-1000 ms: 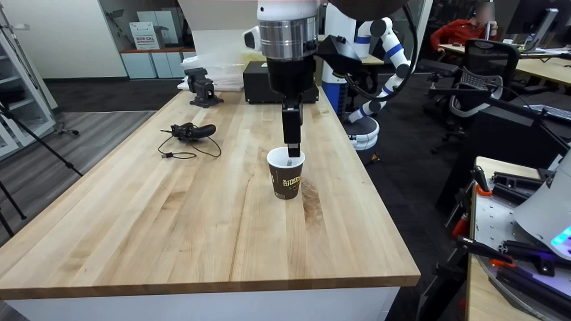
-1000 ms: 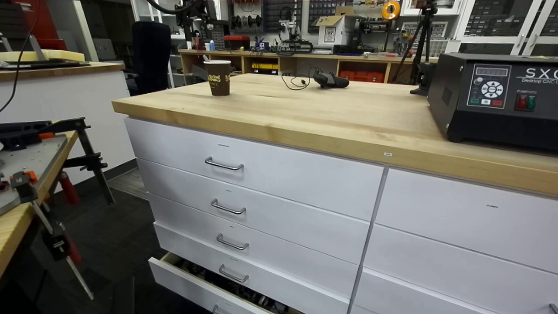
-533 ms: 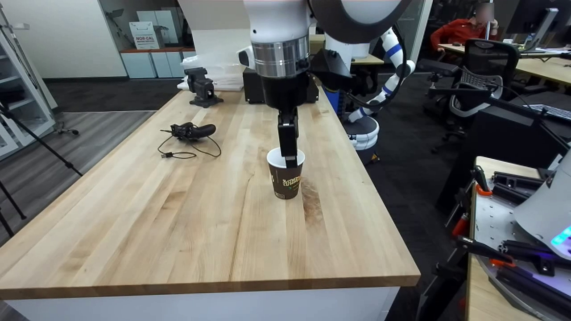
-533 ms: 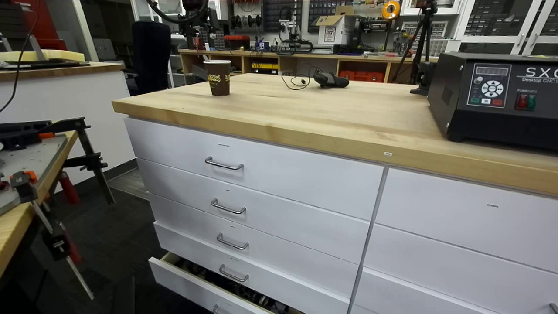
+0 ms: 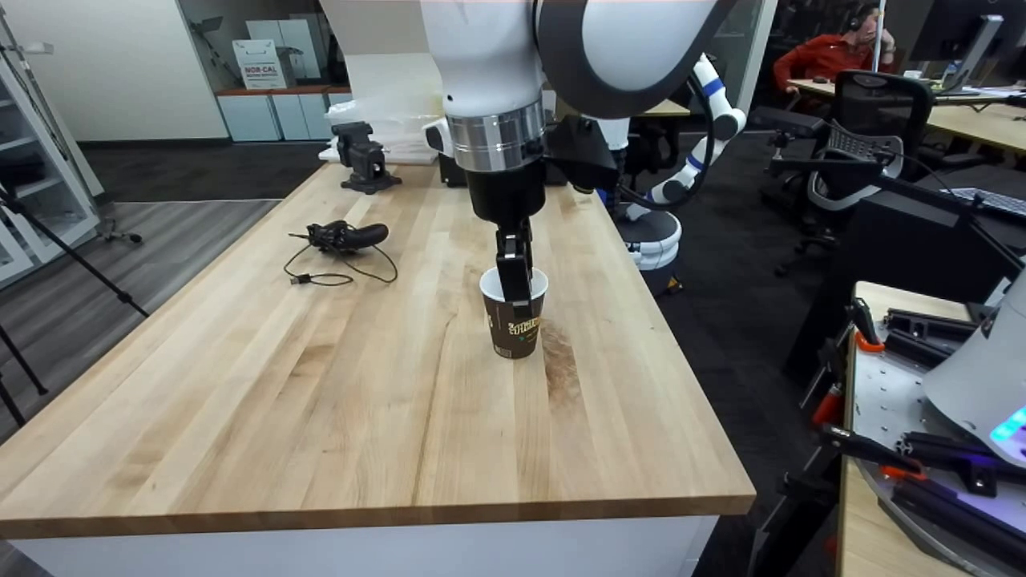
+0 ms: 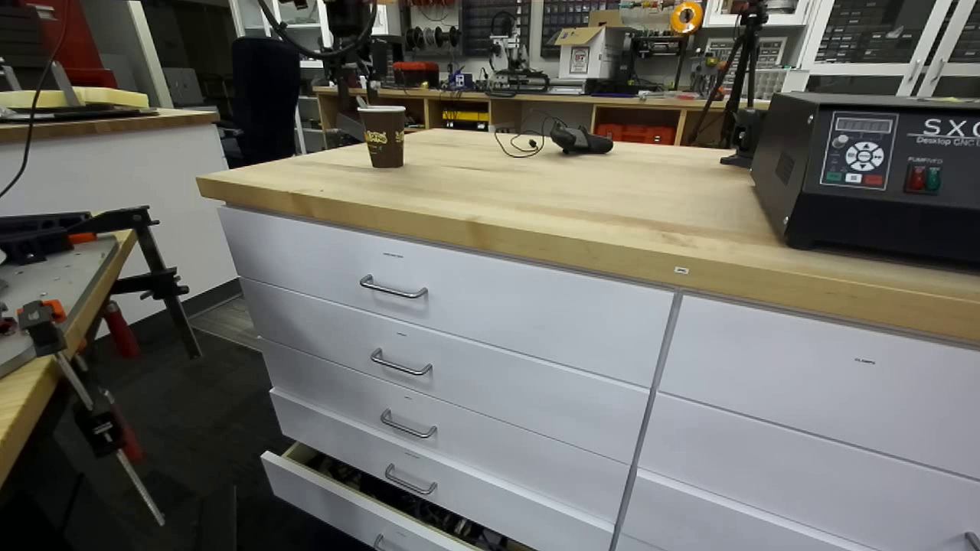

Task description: Remove the pen from the cup and put it on the table

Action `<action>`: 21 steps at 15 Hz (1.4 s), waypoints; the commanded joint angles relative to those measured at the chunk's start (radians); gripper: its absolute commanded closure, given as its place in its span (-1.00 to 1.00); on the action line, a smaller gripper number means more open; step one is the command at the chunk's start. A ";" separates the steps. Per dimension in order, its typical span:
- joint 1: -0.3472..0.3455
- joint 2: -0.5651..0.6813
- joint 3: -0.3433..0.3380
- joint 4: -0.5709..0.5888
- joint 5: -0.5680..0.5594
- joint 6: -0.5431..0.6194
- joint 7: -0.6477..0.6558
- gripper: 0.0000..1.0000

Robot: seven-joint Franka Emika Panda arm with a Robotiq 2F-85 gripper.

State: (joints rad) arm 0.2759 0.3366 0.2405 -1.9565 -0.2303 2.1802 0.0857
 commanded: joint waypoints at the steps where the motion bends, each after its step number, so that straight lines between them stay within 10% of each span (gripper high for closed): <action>1: 0.020 0.020 -0.023 0.027 -0.017 -0.004 0.004 0.09; 8: 0.018 0.025 -0.034 0.040 -0.017 -0.002 0.002 0.96; 13: 0.019 0.026 -0.041 0.061 -0.030 -0.003 0.003 0.85; 16: 0.019 0.027 -0.042 0.065 -0.033 -0.004 0.002 0.45; 17: 0.019 0.029 -0.042 0.065 -0.034 -0.004 0.001 0.81; 19: 0.021 0.032 -0.042 0.065 -0.033 -0.006 0.001 0.92; 20: 0.022 0.032 -0.042 0.066 -0.035 -0.006 0.000 0.26; 21: 0.022 0.029 -0.042 0.068 -0.040 -0.006 0.000 0.92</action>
State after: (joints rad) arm 0.2797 0.3583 0.2122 -1.9011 -0.2580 2.1803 0.0847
